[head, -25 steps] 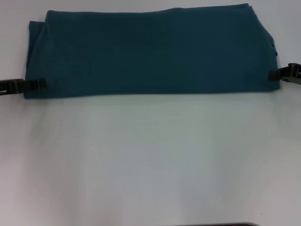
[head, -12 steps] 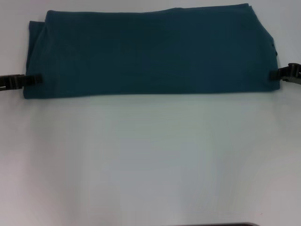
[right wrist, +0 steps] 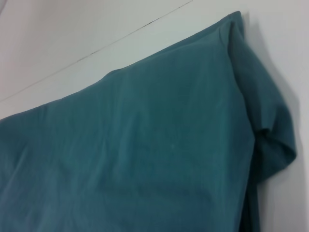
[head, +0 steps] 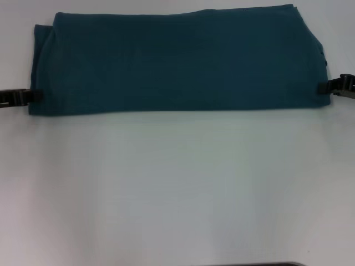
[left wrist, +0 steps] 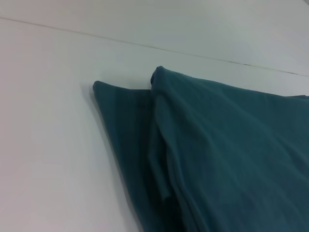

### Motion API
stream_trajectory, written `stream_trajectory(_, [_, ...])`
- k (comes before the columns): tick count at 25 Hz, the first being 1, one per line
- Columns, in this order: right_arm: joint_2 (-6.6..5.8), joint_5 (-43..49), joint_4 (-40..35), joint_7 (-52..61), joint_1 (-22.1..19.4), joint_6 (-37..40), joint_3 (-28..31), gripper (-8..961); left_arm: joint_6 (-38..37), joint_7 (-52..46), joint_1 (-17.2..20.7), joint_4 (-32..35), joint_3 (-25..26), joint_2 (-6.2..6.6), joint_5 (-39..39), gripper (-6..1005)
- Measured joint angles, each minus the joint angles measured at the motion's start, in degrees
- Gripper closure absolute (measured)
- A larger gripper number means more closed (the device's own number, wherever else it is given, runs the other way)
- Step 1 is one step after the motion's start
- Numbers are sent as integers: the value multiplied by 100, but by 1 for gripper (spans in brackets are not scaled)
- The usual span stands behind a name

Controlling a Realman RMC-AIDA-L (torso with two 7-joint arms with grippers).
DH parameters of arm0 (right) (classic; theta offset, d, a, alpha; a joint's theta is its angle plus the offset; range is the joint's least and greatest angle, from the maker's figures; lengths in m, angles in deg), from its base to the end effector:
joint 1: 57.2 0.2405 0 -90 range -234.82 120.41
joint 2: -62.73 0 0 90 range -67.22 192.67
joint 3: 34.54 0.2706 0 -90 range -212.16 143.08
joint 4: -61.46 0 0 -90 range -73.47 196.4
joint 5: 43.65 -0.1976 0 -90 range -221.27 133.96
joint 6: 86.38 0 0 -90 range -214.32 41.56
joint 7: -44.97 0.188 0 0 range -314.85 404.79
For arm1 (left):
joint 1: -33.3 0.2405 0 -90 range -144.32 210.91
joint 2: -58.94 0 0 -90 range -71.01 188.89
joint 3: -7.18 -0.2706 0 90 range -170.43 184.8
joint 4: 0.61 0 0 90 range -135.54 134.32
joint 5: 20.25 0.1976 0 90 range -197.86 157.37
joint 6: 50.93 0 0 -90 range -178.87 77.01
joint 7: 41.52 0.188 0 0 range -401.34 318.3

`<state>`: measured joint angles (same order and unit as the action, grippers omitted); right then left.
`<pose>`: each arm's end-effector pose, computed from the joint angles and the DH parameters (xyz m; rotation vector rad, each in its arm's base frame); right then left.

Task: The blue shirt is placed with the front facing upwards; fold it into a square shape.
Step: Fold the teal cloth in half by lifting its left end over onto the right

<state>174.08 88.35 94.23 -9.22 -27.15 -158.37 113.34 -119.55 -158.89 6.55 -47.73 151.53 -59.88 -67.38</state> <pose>0.3651 0.3645 0.0042 -2.0295 1.7245 0.3935 -0.3525 0.3688 -0.0037 -2.1258 -1.3880 -0.2982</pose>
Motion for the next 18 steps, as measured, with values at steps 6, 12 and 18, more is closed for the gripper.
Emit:
stream_trajectory(6, [0,0,-6,-54,0,2,10,941,72,-11,-70,1,-3,-53,210,918])
stream_trajectory(12, [0,0,-12,-75,-33,-21,21,941,49,-40,-85,-46,18,-62,256,1000])
stream_trajectory(18, [0,-16,2,-75,-71,-41,39,941,-72,-84,-1,-221,52,-58,257,999])
